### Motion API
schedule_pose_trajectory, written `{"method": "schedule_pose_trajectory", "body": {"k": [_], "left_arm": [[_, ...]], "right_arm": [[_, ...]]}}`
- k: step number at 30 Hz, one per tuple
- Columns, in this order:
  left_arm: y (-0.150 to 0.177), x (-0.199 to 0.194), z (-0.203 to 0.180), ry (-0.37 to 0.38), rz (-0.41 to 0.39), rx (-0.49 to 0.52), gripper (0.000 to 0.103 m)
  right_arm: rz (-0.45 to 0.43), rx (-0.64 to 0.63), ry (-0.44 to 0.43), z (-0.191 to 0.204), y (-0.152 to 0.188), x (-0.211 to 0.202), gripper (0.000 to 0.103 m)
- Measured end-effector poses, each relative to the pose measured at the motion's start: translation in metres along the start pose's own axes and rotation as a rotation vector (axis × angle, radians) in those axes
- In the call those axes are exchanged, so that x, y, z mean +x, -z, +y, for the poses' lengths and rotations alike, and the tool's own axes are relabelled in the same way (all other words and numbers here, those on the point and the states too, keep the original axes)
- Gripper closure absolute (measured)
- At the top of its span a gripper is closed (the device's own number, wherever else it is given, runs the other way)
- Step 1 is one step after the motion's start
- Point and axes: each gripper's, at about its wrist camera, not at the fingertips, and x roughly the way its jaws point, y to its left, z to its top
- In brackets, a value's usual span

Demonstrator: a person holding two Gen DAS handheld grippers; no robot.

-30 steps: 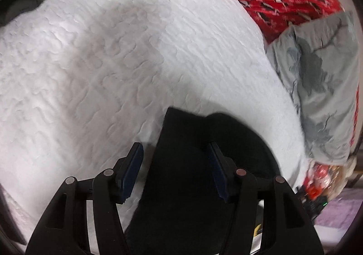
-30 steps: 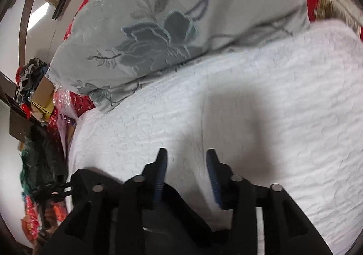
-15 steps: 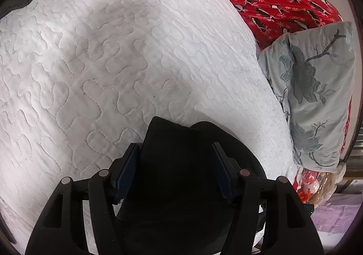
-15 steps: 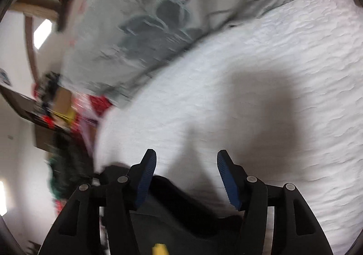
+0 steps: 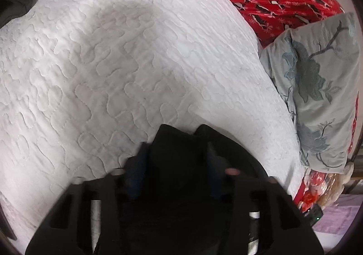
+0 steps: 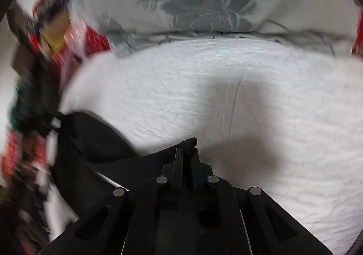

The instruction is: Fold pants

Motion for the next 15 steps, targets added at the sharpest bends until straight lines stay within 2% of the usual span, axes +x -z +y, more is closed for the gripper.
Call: {"method": "schedule_pose_trajectory", "body": {"k": [2, 7, 13, 15], "left_arm": [[0.005, -0.009, -0.003, -0.008, -0.024, 0.009, 0.081], [0.03, -0.053, -0.006, 0.028, -0.141, 0.051, 0.083], [0.084, -0.103, -0.008, -0.037, -0.316, 0.181, 0.083], [0.1, -0.111, -0.006, -0.045, -0.336, 0.21, 0.083]], "right_arm": [[-0.025, -0.042, 0.047, 0.013, -0.004, -0.007, 0.098], [-0.154, -0.033, 0.036, 0.024, -0.005, -0.05, 0.098], [-0.258, 0.001, 0.014, 0.025, 0.02, -0.095, 0.098], [-0.278, 0.018, 0.002, 0.023, 0.037, -0.105, 0.098]]}}
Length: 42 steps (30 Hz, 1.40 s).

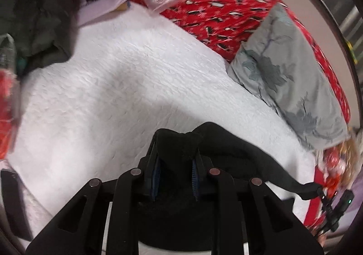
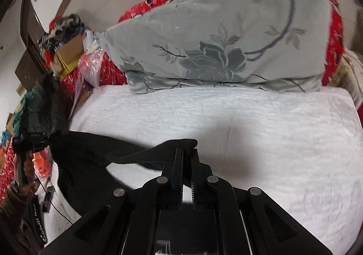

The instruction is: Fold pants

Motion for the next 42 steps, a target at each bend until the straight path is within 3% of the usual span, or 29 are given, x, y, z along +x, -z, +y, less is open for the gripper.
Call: {"method": "schedule_pose_trajectory", "body": {"k": [6, 10, 12, 17, 19, 25, 26, 28, 31, 33, 38, 42], "left_arm": [[0.056, -0.013, 0.005, -0.037, 0.017, 0.085, 0.083], [0.088, 0.016, 0.023, -0.118, 0.13, 0.087, 0.082], [0.095, 0.024, 0.035, -0.108, 0.176, 0.04, 0.082], [0.099, -0.001, 0.056, 0.013, 0.184, -0.095, 0.074], [0.101, -0.019, 0.067, 0.078, 0.166, -0.154, 0.07], [0.108, -0.038, 0.08, 0.281, 0.191, -0.358, 0.063], [0.109, -0.036, 0.074, 0.294, 0.206, -0.367, 0.055], [0.112, -0.03, 0.062, 0.307, 0.226, -0.387, 0.049], [0.112, -0.017, 0.054, 0.322, 0.259, -0.431, 0.049], [0.111, -0.01, 0.056, 0.333, 0.279, -0.483, 0.049], [0.114, -0.009, 0.079, 0.369, 0.278, -0.617, 0.048], [0.112, -0.005, 0.093, 0.392, 0.284, -0.723, 0.045]], "right_arm": [[-0.002, 0.083, -0.036, -0.005, 0.054, -0.021, 0.098], [0.026, 0.136, -0.037, -0.011, 0.09, -0.022, 0.098], [0.064, 0.141, -0.003, -0.014, 0.105, -0.017, 0.094], [0.082, 0.194, 0.019, -0.02, 0.118, -0.025, 0.09], [0.067, 0.208, 0.033, -0.023, 0.119, -0.04, 0.08], [0.009, 0.338, -0.023, -0.038, 0.121, -0.075, 0.068], [0.008, 0.378, -0.044, -0.04, 0.121, -0.076, 0.067], [0.013, 0.459, -0.083, -0.043, 0.12, -0.072, 0.065], [0.038, 0.575, -0.155, -0.044, 0.121, -0.057, 0.064], [0.061, 0.653, -0.191, -0.043, 0.122, -0.043, 0.057], [0.122, 0.806, -0.222, -0.042, 0.129, -0.012, 0.051], [0.122, 0.942, -0.298, -0.045, 0.137, 0.0, 0.039]]}}
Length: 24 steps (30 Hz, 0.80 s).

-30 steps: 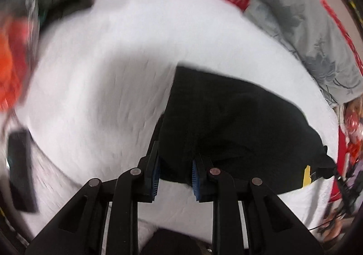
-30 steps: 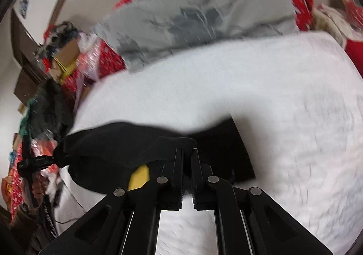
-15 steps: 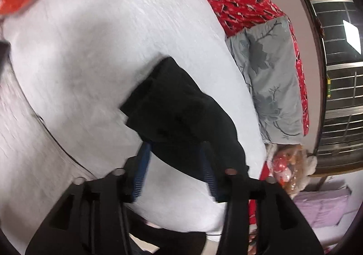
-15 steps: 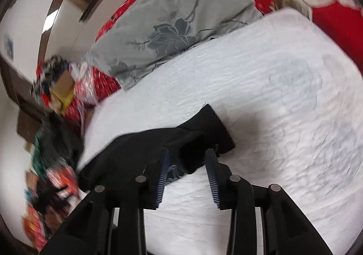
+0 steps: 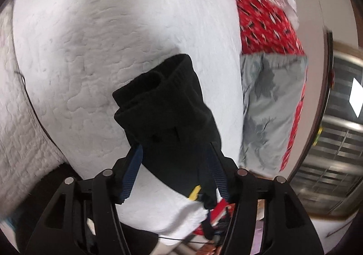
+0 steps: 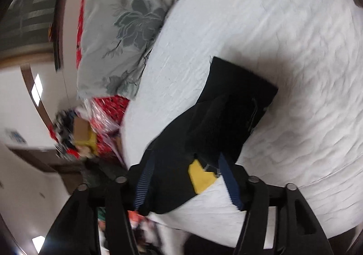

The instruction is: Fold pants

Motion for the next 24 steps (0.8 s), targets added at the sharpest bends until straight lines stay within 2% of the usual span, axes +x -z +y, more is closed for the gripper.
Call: {"method": "schedule_pose_trajectory", "body": {"k": [2, 6, 10, 13, 17, 20, 21, 22, 23, 24], "left_arm": [[-0.002, 0.002, 0.001, 0.005, 0.008, -0.019, 0.044], [-0.003, 0.016, -0.005, -0.015, 0.027, -0.044, 0.042], [0.01, 0.028, -0.005, -0.04, 0.067, -0.008, 0.042], [0.007, 0.038, 0.0, -0.075, 0.076, -0.021, 0.042], [-0.007, 0.039, 0.01, -0.073, 0.052, -0.089, 0.042], [-0.019, 0.038, 0.006, -0.094, 0.027, -0.083, 0.043], [-0.023, 0.038, 0.004, -0.094, 0.027, -0.083, 0.044], [-0.026, 0.04, 0.002, -0.107, 0.03, -0.078, 0.046], [-0.029, 0.043, 0.001, -0.115, 0.032, -0.07, 0.06], [-0.032, 0.047, -0.003, -0.126, 0.042, -0.052, 0.069]], "right_arm": [[0.014, 0.069, -0.056, -0.003, 0.003, 0.004, 0.039], [0.029, 0.1, -0.081, 0.001, 0.006, 0.011, 0.036], [0.043, 0.162, -0.128, 0.001, 0.016, 0.01, 0.035], [0.025, 0.178, -0.107, -0.003, 0.014, 0.009, 0.031], [-0.017, 0.283, -0.112, -0.018, 0.001, 0.022, 0.031], [-0.034, 0.264, -0.075, -0.015, -0.004, 0.035, 0.032], [-0.042, 0.241, -0.04, -0.013, -0.006, 0.039, 0.036], [-0.052, 0.224, -0.019, -0.013, -0.007, 0.041, 0.047], [-0.058, 0.205, 0.005, -0.012, -0.009, 0.045, 0.056], [-0.058, 0.18, 0.033, -0.012, -0.011, 0.049, 0.071]]}}
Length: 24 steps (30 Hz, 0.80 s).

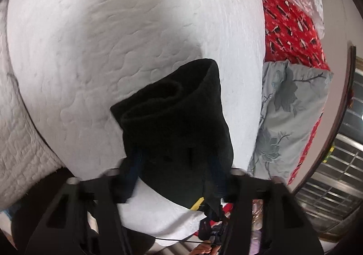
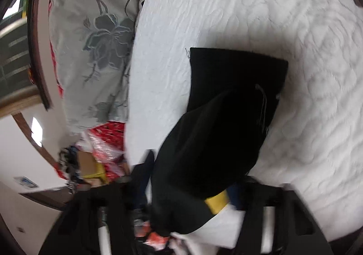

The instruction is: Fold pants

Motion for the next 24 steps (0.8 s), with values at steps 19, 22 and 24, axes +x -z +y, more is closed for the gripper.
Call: {"method": "schedule_pose_trajectory", "body": {"k": [19, 22, 24], "left_arm": [[0.011, -0.005, -0.012, -0.042, -0.064, 0.377, 0.095], [0.01, -0.011, 0.007, 0.022, -0.037, 0.301, 0.095], [0.009, -0.023, 0.001, 0.054, -0.055, 0.272, 0.095]], "right_arm": [[-0.072, -0.489, 0.034, 0.042, -0.02, -0.048, 0.099], [-0.073, -0.398, 0.043, 0.004, -0.026, -0.049, 0.099], [-0.075, -0.373, 0.045, -0.006, -0.028, -0.048, 0.097]]}}
